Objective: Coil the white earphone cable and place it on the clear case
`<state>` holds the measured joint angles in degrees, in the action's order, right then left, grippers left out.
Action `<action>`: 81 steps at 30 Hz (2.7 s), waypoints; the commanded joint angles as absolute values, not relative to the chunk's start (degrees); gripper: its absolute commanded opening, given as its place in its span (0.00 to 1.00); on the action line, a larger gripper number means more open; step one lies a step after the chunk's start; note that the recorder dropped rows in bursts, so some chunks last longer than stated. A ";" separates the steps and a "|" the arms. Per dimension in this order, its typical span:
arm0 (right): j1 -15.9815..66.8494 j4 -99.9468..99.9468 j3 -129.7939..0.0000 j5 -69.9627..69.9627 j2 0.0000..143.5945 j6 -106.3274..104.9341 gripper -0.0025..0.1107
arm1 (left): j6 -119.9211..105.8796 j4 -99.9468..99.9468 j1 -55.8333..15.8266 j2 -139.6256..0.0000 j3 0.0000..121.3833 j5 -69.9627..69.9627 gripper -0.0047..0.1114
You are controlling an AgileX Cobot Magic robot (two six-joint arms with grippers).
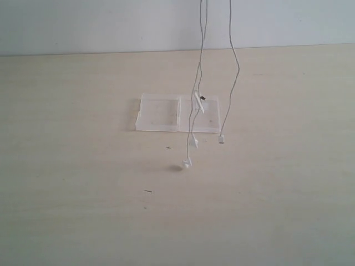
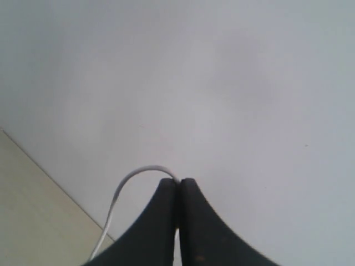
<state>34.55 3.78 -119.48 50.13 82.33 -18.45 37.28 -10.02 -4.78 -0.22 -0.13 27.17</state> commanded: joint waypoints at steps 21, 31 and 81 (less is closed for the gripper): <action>34.67 3.94 -119.88 49.33 81.96 -18.30 0.02 | 32.92 -9.75 -5.17 -5.24 5.34 40.87 0.71; 34.67 3.65 -119.88 49.54 81.96 -18.30 0.02 | 37.04 -23.98 -5.17 -34.29 16.14 45.37 0.71; 34.67 3.30 -119.88 49.95 81.96 -17.79 0.02 | 40.50 -47.84 -30.62 -107.93 62.29 51.63 0.71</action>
<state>34.55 3.44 -119.48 50.13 82.33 -18.23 40.68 -47.71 -30.31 -108.04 61.89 52.40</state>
